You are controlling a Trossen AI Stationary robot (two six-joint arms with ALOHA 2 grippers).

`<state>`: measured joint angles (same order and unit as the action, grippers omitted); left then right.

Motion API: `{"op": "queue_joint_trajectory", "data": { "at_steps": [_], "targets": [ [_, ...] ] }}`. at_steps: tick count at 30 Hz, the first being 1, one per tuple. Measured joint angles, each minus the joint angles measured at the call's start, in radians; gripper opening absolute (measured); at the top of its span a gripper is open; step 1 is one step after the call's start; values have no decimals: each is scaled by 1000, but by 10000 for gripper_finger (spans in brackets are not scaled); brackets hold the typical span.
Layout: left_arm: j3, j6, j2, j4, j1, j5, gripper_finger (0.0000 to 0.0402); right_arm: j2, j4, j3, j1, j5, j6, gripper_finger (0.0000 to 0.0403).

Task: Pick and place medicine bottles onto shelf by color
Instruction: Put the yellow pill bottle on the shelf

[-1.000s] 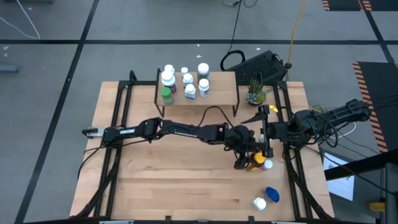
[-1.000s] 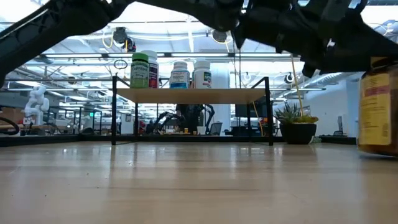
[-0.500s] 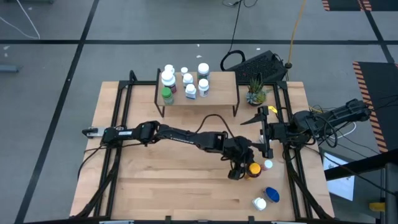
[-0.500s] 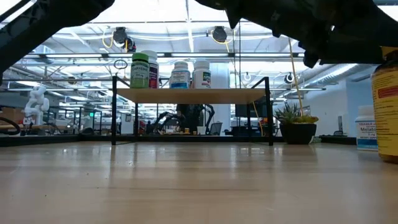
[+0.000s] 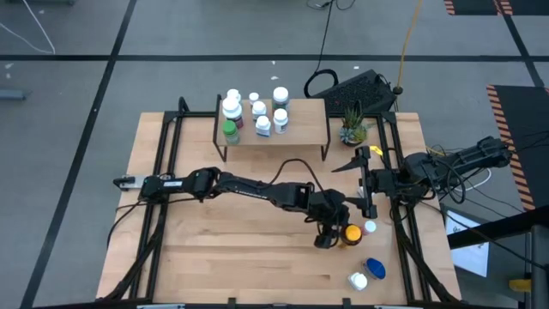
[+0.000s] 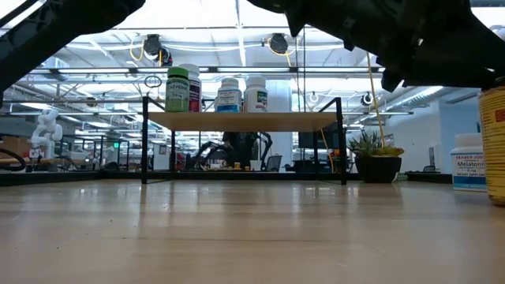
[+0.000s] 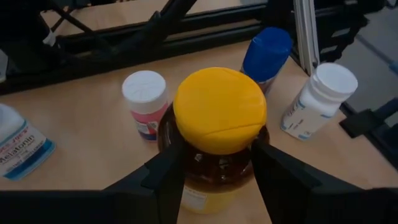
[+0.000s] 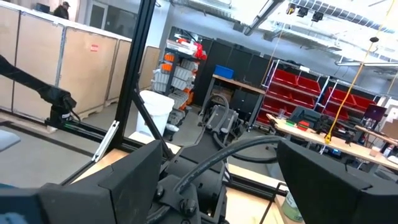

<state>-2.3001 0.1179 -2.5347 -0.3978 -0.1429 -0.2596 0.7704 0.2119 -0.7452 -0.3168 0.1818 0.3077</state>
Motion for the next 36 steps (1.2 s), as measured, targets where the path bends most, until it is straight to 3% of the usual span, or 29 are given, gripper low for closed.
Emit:
{"op": "queue_joint_trajectory", "data": {
  "at_steps": [5, 10, 14, 20, 25, 29, 36],
  "targets": [
    [0, -117, 0, 7, 0, 0, 181, 0, 9, 0, 0, 0, 1, 313],
    [0, -104, 0, 6, 0, 17, 182, 0, 8, 0, 0, 0, 2, 313],
    [2, -105, 41, -92, -5, 156, 182, 0, 7, 0, 0, 0, 4, 313],
    [6, -105, 104, -229, -32, 452, 182, -3, 7, 0, 0, 1, 10, 313],
    [3, -123, 116, -253, -66, 497, 185, -12, 4, 0, 0, 2, 2, 313],
    [4, -108, 99, -194, -72, 498, 215, -13, 7, 0, 0, 3, -4, 313],
    [34, -77, 96, -29, -67, 497, 317, -13, 9, 0, 0, 4, -3, 313]
  ]
}}
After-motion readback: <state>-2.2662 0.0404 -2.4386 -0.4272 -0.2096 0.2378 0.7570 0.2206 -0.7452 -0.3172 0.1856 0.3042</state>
